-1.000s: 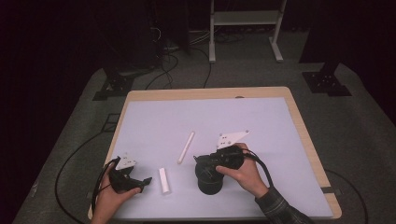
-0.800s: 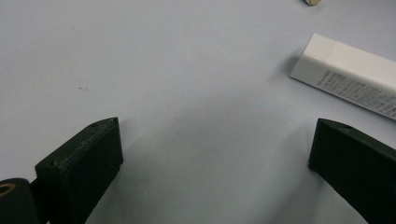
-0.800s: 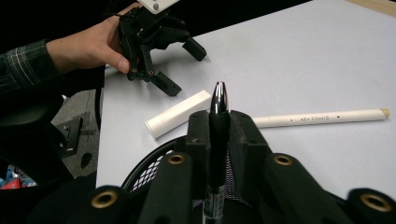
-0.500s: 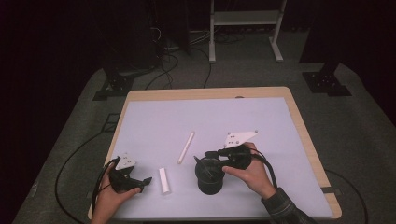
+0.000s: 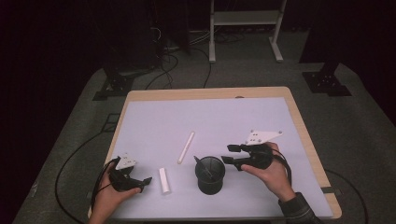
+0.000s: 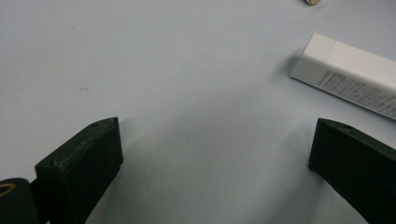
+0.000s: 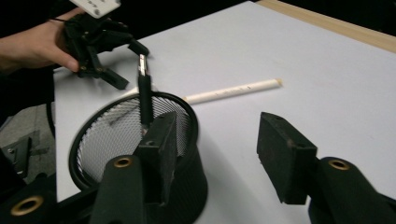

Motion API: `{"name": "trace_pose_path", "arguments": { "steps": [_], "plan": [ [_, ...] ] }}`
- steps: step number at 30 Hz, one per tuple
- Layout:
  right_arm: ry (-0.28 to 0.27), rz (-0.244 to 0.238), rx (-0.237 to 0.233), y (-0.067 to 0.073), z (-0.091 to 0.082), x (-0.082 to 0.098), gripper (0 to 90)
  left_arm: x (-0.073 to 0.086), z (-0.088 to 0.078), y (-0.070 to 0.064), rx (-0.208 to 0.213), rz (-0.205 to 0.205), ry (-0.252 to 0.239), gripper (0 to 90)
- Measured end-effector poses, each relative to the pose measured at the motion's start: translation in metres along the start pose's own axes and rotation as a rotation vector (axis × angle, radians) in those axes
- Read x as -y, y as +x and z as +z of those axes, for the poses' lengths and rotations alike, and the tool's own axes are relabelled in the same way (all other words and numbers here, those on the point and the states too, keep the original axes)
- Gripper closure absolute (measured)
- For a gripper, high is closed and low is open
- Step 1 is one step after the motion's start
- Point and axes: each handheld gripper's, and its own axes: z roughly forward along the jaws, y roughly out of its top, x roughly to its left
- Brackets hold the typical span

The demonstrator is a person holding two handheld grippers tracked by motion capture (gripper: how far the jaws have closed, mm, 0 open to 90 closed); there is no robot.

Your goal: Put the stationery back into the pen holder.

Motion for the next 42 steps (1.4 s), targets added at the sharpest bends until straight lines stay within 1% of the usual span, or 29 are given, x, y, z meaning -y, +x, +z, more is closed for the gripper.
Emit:
{"name": "trace_pose_path", "arguments": {
  "steps": [2, 8, 14, 15, 17, 20, 21, 26, 30, 32, 33, 35, 37, 39, 42],
  "plan": [
    [0.002, 0.009, 0.024, -0.003, -0.005, 0.004, 43.3, 0.000, 0.000, 0.000, 0.000, 0.000, 0.000, 1.8],
    [0.025, 0.038, 0.103, -0.014, -0.020, 0.021, 36.0, 0.000, 0.000, 0.000, 0.000, 0.000, 0.000, 1.8],
    [0.047, 0.059, 0.199, -0.025, -0.035, 0.043, 27.5, 0.000, 0.000, 0.000, 0.000, 0.001, -0.001, 1.9],
    [0.055, 0.072, 0.220, -0.027, -0.038, 0.048, 26.6, 0.000, 0.000, 0.000, 0.000, 0.000, -0.001, 1.9],
    [0.066, 0.085, 0.248, -0.030, -0.042, 0.056, 25.5, 0.000, 0.000, 0.000, 0.000, 0.000, -0.001, 1.8],
    [0.092, 0.107, 0.289, -0.035, -0.048, 0.070, 23.9, 0.000, 0.000, 0.000, 0.000, 0.001, -0.001, 1.9],
    [0.104, 0.122, 0.308, -0.037, -0.050, 0.076, 22.8, 0.000, 0.000, 0.000, 0.000, 0.001, -0.001, 1.9],
    [0.155, 0.145, 0.356, -0.043, -0.056, 0.098, 19.1, 0.000, 0.000, 0.000, 0.000, 0.001, 0.001, 1.9],
    [0.216, 0.156, 0.405, -0.047, -0.059, 0.116, 17.4, 0.000, 0.000, 0.000, 0.000, -0.001, 0.001, 1.8],
    [0.226, 0.164, 0.419, -0.048, -0.059, 0.122, 17.5, 0.000, 0.000, 0.000, 0.002, -0.004, 0.003, 1.8],
    [0.207, 0.159, 0.417, -0.048, -0.061, 0.125, 17.4, 0.000, 0.000, 0.000, 0.002, -0.004, 0.003, 1.7],
    [0.199, 0.162, 0.425, -0.048, -0.062, 0.126, 17.3, 0.000, 0.000, 0.000, 0.002, -0.006, 0.003, 1.7],
    [0.196, 0.148, 0.434, -0.047, -0.062, 0.128, 16.6, 0.000, 0.000, 0.000, 0.000, -0.008, 0.003, 1.7],
    [0.200, 0.141, 0.455, -0.046, -0.061, 0.128, 14.7, 0.000, 0.000, 0.000, -0.001, -0.010, 0.002, 1.8],
    [0.199, 0.153, 0.447, -0.047, -0.061, 0.128, 14.4, -0.001, 0.000, -0.001, -0.004, -0.011, -0.001, 2.1]
  ]
}}
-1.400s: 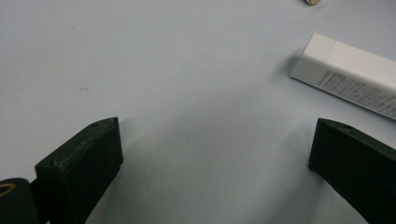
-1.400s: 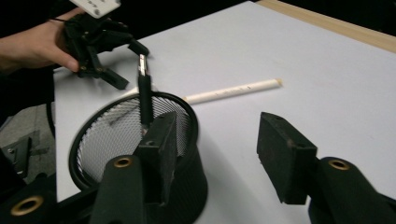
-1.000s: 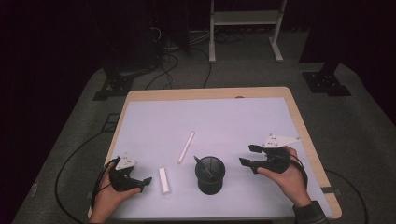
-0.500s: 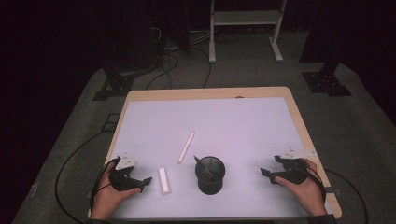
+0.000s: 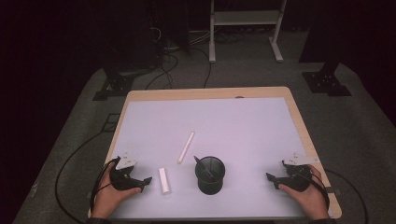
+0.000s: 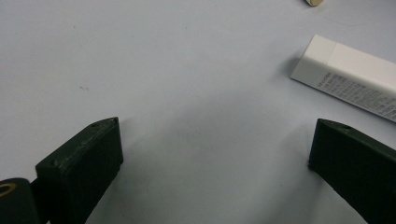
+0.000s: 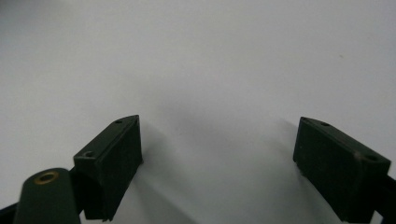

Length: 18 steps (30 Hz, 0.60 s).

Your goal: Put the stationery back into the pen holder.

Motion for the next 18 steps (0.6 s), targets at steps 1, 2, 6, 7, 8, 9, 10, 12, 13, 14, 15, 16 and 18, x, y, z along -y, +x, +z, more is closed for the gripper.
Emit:
{"name": "trace_pose_path", "arguments": {
  "steps": [1, 2, 6, 7, 8, 9, 10, 12, 13, 14, 15, 16, 18],
  "plan": [
    [0.001, 0.001, -0.002, 0.000, 0.000, 0.000, 14.4, 0.000, 0.000, 0.000, -0.002, -0.006, -0.001, 3.1],
    [0.002, 0.002, -0.002, 0.000, 0.000, 0.000, 14.3, 0.000, -0.001, 0.000, -0.006, -0.001, -0.001, 4.1],
    [0.001, 0.002, -0.002, 0.000, 0.000, 0.000, 14.3, -0.002, -0.005, -0.002, 0.005, -0.017, -0.007, 10.4],
    [0.001, 0.001, -0.002, 0.000, 0.000, 0.000, 14.4, -0.004, -0.006, -0.002, 0.000, -0.013, -0.006, 11.5],
    [0.001, 0.001, -0.002, 0.000, 0.000, 0.000, 14.4, -0.005, -0.007, -0.003, 0.001, -0.014, -0.011, 12.0],
    [0.001, 0.001, -0.003, 0.000, 0.000, 0.000, 14.3, -0.006, -0.008, -0.004, 0.004, -0.021, -0.011, 13.4],
    [0.001, 0.001, -0.003, 0.000, 0.000, 0.000, 14.3, -0.008, -0.010, -0.006, 0.002, -0.023, -0.009, 14.0],
    [0.001, 0.002, -0.003, 0.000, 0.000, 0.000, 14.4, -0.009, -0.012, -0.008, 0.007, -0.033, -0.014, 15.3],
    [0.002, 0.001, -0.003, -0.001, 0.000, 0.000, 14.3, -0.011, -0.013, -0.009, 0.007, -0.027, -0.019, 17.3],
    [0.002, 0.002, -0.003, -0.001, 0.000, 0.000, 14.3, -0.012, -0.015, -0.011, 0.006, -0.030, -0.021, 18.5],
    [0.002, 0.002, -0.003, -0.001, 0.000, 0.000, 14.4, -0.013, -0.015, -0.012, 0.006, -0.033, -0.021, 19.5],
    [0.002, 0.002, -0.003, -0.001, 0.000, 0.000, 14.3, -0.015, -0.017, -0.013, 0.005, -0.039, -0.020, 20.1],
    [0.002, 0.003, -0.004, -0.001, 0.000, 0.000, 14.3, -0.017, -0.018, -0.015, 0.007, -0.049, -0.019, 21.3]
  ]
}}
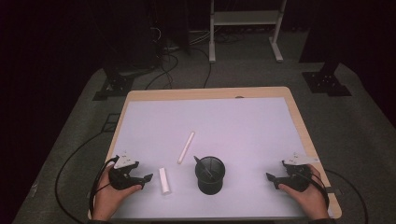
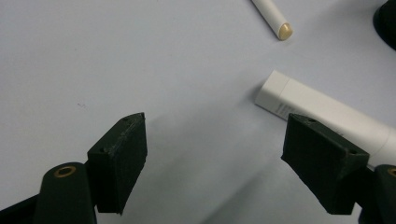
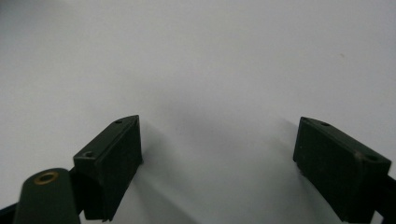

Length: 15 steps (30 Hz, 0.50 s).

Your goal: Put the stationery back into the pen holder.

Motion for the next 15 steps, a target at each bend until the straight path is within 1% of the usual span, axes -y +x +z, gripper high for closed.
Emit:
{"name": "trace_pose_path", "arguments": {
  "steps": [2, 4, 5, 6, 8, 10, 11, 15],
  "plan": [
    [0.000, 0.001, 0.000, 0.000, 0.000, 0.000, 14.3, -0.002, -0.001, -0.002, 0.007, -0.011, -0.002, 21.7],
    [0.000, 0.000, 0.000, 0.000, 0.000, 0.000, 14.3, -0.005, -0.003, -0.004, 0.007, -0.010, -0.006, 23.1],
    [0.000, 0.000, 0.000, 0.000, 0.000, 0.000, 14.3, -0.005, -0.003, -0.005, 0.006, -0.017, -0.006, 23.9],
    [0.001, 0.000, 0.001, 0.000, 0.000, 0.000, 14.3, -0.007, -0.004, -0.007, 0.005, -0.011, -0.002, 24.4],
    [0.001, 0.001, 0.000, 0.000, 0.000, 0.000, 14.3, -0.009, -0.004, -0.010, 0.008, -0.017, -0.002, 25.8],
    [0.001, 0.000, 0.000, 0.000, 0.000, 0.000, 14.3, -0.011, -0.004, -0.012, 0.015, -0.015, 0.001, 27.3],
    [0.000, 0.000, 0.000, 0.000, 0.000, 0.000, 14.3, -0.013, -0.004, -0.015, 0.019, -0.022, 0.003, 28.0],
    [0.001, 0.001, 0.000, 0.000, 0.000, 0.000, 14.3, -0.018, -0.001, -0.022, 0.031, -0.022, 0.013, 30.1]
  ]
}}
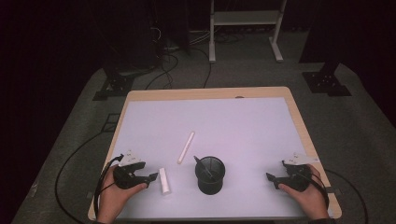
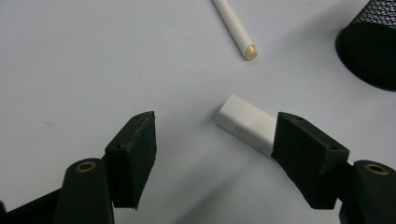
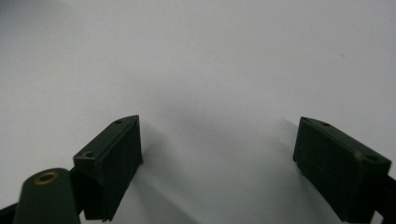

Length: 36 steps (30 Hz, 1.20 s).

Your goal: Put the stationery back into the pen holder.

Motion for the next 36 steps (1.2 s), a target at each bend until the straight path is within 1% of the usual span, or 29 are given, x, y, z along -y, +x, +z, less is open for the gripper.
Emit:
{"name": "trace_pose_path", "arguments": {
  "steps": [2, 6, 11, 15, 16, 17, 20, 21, 22, 24, 29, 31, 34, 36],
  "plan": [
    [0.000, 0.000, 0.000, 0.000, 0.000, 0.000, 14.3, -0.002, 0.003, -0.004, 0.008, 0.006, 0.012, 31.1],
    [0.000, 0.000, 0.000, 0.000, 0.000, 0.000, 14.3, -0.006, 0.009, -0.013, 0.022, -0.005, 0.035, 34.1],
    [0.000, 0.000, 0.000, 0.000, 0.000, 0.000, 14.3, -0.011, 0.015, -0.021, 0.008, -0.001, 0.067, 35.9],
    [0.001, 0.001, 0.000, 0.000, 0.000, 0.000, 14.3, -0.013, 0.020, -0.024, 0.006, -0.011, 0.084, 37.3],
    [0.001, 0.001, 0.000, 0.000, 0.000, 0.000, 14.3, -0.014, 0.020, -0.025, 0.006, -0.007, 0.092, 37.6],
    [0.001, 0.001, 0.000, 0.000, 0.000, 0.000, 14.3, -0.014, 0.022, -0.026, 0.007, -0.015, 0.094, 38.1],
    [0.001, 0.001, 0.000, 0.000, 0.000, 0.000, 14.3, -0.015, 0.025, -0.027, 0.007, -0.021, 0.110, 39.3],
    [0.001, 0.001, 0.000, 0.000, 0.000, 0.000, 14.3, -0.015, 0.026, -0.027, 0.009, -0.029, 0.111, 40.4],
    [0.001, 0.001, -0.001, 0.000, 0.000, 0.000, 14.3, -0.015, 0.027, -0.027, 0.009, -0.023, 0.122, 41.1],
    [0.001, 0.001, 0.000, 0.000, 0.000, 0.000, 14.3, -0.015, 0.029, -0.027, 0.001, -0.020, 0.127, 41.5],
    [0.001, 0.001, 0.000, 0.000, 0.000, 0.000, 14.3, -0.018, 0.031, -0.026, -0.020, -0.018, 0.139, 45.9],
    [0.001, 0.001, 0.000, 0.000, 0.000, 0.000, 14.3, -0.018, 0.034, -0.025, -0.016, -0.021, 0.147, 46.6],
    [0.001, 0.001, 0.000, 0.000, 0.000, 0.000, 14.2, -0.020, 0.037, -0.024, -0.024, -0.008, 0.162, 49.1],
    [0.001, 0.001, 0.000, 0.000, 0.000, 0.000, 14.2, -0.022, 0.037, -0.024, -0.026, -0.010, 0.169, 51.3]
  ]
}}
